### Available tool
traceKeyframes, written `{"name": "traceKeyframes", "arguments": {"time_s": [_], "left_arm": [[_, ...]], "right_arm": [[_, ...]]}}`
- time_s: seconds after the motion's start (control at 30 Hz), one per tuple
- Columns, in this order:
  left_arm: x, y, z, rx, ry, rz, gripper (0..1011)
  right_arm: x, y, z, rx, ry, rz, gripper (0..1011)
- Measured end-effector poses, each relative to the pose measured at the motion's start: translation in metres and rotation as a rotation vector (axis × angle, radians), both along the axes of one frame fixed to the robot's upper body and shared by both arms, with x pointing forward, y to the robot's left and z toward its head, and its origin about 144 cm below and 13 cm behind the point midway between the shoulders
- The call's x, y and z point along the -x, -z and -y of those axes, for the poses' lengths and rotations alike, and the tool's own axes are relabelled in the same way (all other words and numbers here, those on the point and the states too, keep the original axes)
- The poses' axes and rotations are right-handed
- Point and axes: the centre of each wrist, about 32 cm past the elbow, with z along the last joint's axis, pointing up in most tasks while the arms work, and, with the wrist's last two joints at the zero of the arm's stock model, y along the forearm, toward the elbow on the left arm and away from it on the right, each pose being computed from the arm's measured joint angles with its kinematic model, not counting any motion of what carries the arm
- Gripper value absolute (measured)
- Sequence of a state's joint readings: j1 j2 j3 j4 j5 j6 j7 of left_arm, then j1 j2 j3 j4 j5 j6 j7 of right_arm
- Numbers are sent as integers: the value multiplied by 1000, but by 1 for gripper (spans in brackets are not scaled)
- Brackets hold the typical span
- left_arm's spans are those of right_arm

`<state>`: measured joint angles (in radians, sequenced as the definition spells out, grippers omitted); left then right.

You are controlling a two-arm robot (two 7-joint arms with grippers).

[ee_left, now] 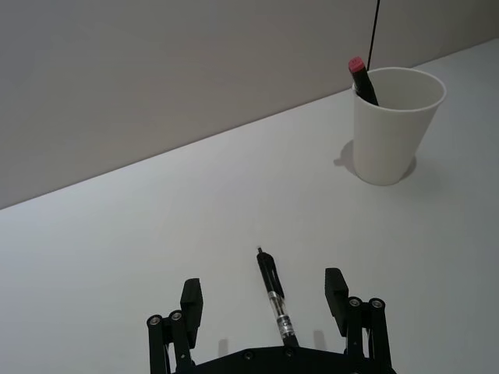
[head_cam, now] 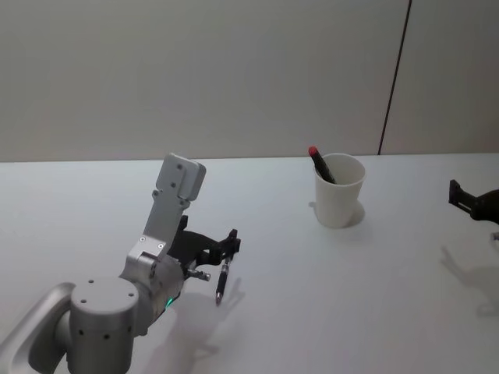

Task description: Place the pen into the pen holder.

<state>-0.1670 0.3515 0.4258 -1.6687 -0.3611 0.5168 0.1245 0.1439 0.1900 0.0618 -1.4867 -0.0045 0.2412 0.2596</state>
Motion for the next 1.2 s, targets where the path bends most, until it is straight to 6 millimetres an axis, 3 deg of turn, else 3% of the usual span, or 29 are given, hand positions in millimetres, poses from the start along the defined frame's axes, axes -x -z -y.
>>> {"name": "traceKeyframes", "arguments": {"time_s": [1.2], "left_arm": [[-14, 34, -2, 34, 46, -169, 1000]], "right_arm": [[0, 0, 0, 0, 0, 0, 1001]]}}
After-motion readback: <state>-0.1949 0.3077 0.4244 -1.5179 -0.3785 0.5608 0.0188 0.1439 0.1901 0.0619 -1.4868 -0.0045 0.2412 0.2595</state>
